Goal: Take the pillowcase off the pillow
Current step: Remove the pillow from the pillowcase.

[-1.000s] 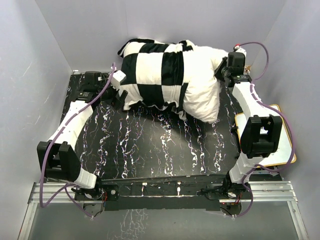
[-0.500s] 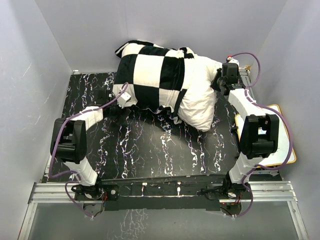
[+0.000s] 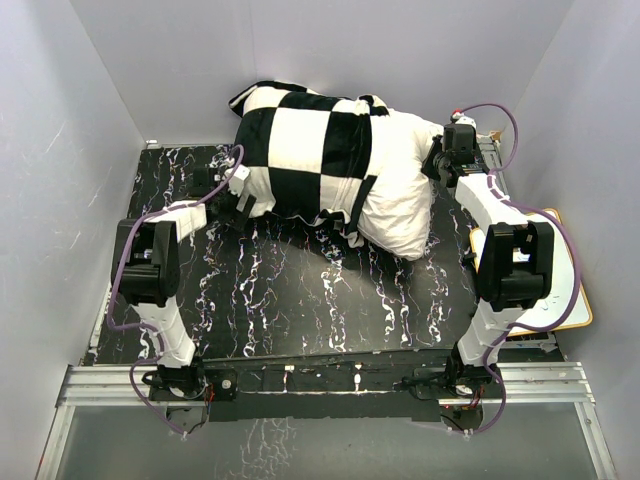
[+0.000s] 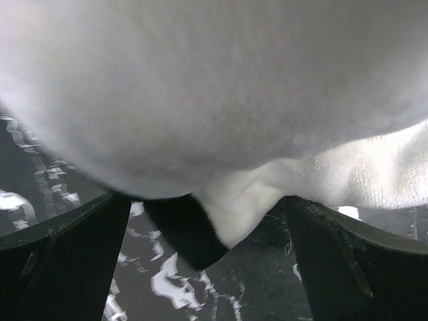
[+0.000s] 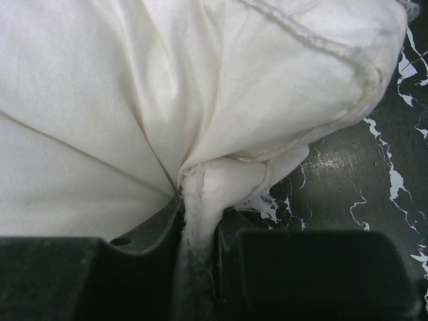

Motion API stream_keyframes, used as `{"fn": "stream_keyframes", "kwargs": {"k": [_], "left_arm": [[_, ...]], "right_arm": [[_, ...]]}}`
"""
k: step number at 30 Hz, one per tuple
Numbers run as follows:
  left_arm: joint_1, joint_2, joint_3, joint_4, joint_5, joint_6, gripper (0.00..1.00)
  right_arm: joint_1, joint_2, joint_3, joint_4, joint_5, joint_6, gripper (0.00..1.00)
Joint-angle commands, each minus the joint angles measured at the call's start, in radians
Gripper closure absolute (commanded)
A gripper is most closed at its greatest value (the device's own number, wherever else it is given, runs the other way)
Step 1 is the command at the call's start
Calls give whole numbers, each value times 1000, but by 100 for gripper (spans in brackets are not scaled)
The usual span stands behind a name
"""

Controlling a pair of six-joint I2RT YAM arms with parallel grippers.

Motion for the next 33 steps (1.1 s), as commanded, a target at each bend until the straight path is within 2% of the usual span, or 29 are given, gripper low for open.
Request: {"fn": "stream_keyframes", "kwargs": {"k": [1,4,9,14,18,23,25,26,29,32,33], "left_arm": [[24,47,53,-44,159,-121,3],[37,66,64,-54,255,-163,3],[91,66,30,85,256,-233,6],[169,70,17,236,306,-322,26],[177,71,27,211,444,-326,40],[178,94,72,55,580,-267,53],[185,91,68,22,596,-226,66],[191,87,62,18,598,-214,73],[216,63,53,-18,582,-170,86],[237,3,25,-55,492,-47,100],[246,-22,3,-40,437,-16,100]], "right_arm": [[21,-6,15,-3,-70,-21,92],[21,-18,14,7,-104,-25,92],[20,-37,17,25,-165,-20,92],[21,-52,13,38,-198,-9,92],[21,-54,6,49,-246,13,92],[21,-85,-2,58,-264,29,92],[20,-91,-1,57,-261,30,92],[21,-93,1,57,-257,32,92],[18,-102,11,53,-238,34,92],[8,-109,34,37,-204,33,92],[3,-112,39,36,-194,36,92]]}}
